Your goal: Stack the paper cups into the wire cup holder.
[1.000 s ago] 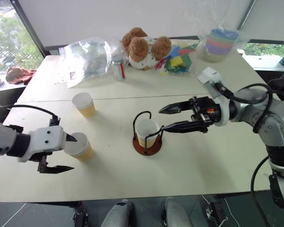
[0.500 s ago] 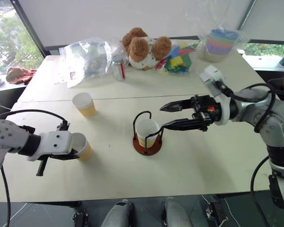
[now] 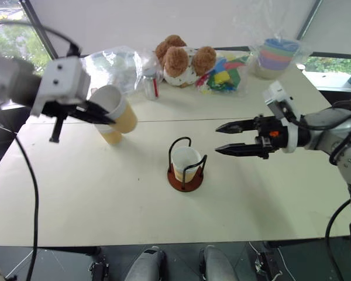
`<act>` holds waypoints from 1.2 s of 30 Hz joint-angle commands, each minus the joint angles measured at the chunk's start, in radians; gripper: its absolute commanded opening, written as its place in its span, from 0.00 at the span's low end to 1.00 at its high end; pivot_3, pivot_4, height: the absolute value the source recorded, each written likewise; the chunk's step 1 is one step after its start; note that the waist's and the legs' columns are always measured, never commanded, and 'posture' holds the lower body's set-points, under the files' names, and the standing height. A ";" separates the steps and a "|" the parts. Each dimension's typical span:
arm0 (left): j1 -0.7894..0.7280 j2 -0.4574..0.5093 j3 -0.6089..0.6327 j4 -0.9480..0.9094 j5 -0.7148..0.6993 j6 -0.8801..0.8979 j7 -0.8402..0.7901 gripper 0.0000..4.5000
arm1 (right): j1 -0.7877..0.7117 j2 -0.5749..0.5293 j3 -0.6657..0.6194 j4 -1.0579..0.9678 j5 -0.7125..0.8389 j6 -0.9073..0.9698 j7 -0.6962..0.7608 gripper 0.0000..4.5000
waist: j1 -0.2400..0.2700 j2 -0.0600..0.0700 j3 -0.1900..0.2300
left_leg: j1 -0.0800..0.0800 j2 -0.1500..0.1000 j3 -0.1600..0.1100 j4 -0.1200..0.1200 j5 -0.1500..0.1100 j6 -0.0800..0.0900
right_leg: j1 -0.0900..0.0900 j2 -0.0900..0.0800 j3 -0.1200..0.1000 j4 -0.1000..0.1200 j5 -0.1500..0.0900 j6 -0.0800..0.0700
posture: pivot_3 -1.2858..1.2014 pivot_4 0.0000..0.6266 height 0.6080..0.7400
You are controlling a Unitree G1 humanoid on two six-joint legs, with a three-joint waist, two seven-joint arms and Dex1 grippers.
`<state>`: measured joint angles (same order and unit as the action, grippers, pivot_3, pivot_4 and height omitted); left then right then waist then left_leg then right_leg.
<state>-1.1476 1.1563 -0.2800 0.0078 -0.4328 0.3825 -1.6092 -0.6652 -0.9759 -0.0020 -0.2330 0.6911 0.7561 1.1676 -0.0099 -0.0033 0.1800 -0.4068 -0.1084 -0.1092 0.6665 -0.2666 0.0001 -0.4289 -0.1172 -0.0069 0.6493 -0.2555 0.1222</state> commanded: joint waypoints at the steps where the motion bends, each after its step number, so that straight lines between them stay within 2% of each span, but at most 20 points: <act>1: -0.167 -0.097 -0.154 0.105 -0.119 -0.045 -0.005 0.02 | 0.042 -0.023 -0.099 -0.076 0.032 0.015 -0.030 0.66 | 0.002 0.000 0.000 | 0.000 0.000 0.000 0.000 0.000 0.000 | -0.001 0.001 0.000 0.000 0.000 0.000 | 0.52 0.24 1.00; 6: -0.267 -0.233 -0.292 0.263 -0.148 -0.193 -0.005 0.02 | 0.119 -0.015 -0.173 -0.178 0.083 0.069 -0.108 0.66 | -0.009 0.000 0.000 | 0.000 0.000 0.000 0.000 0.001 -0.001 | -0.001 0.000 0.001 0.000 0.000 0.000 | 0.52 0.24 1.00; 12: -0.325 -0.289 -0.471 0.390 -0.168 -0.343 -0.005 0.02 | 0.188 -0.008 -0.240 -0.250 0.132 0.111 -0.188 0.66 | -0.005 0.000 0.000 | -0.001 0.001 0.000 0.000 0.001 -0.001 | -0.002 0.001 0.002 0.000 0.000 0.000 | 0.52 0.24 1.00; 17: -0.372 -0.343 -0.548 0.459 -0.211 -0.397 -0.005 0.02 | 0.216 -0.001 -0.265 -0.284 0.169 0.130 -0.240 0.66 | 0.002 -0.001 0.000 | -0.001 0.000 0.000 0.001 0.001 0.000 | -0.001 0.000 0.001 0.000 0.000 0.000 | 0.52 0.24 1.00; 23: -0.416 -0.352 -0.625 0.454 -0.263 -0.431 -0.005 0.02 | 0.233 0.002 -0.270 -0.293 0.193 0.128 -0.277 0.66 | -0.004 -0.001 0.001 | -0.001 0.000 0.000 0.001 0.001 0.000 | -0.001 0.000 0.002 0.000 0.000 0.000 | 0.52 0.24 1.00; 28: -0.444 -0.306 -0.704 0.398 -0.308 -0.435 -0.005 0.02 | 0.238 0.002 -0.271 -0.293 0.204 0.121 -0.295 0.66 | -0.005 -0.001 0.001 | -0.001 0.000 0.000 0.001 0.000 0.001 | -0.001 0.000 0.002 0.000 0.000 0.000 | 0.52 0.24 1.00; 36: -0.434 -0.327 -0.751 0.410 -0.299 -0.490 -0.005 0.02 | 0.236 0.007 -0.265 -0.287 0.208 0.111 -0.310 0.66 | -0.001 -0.001 0.001 | -0.001 0.000 0.000 0.001 0.000 0.001 | -0.001 0.000 0.002 0.000 0.000 0.000 | 0.52 0.24 1.00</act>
<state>-1.5597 0.8330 -1.0288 0.4147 -0.7280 -0.0831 -1.6111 -0.4266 -0.9728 -0.2409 -0.4908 0.8876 0.8863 0.8613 -0.0110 -0.0044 0.1805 -0.4078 -0.1086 -0.1092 0.6676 -0.2664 0.0007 -0.4297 -0.1170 -0.0053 0.6492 -0.2555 0.1225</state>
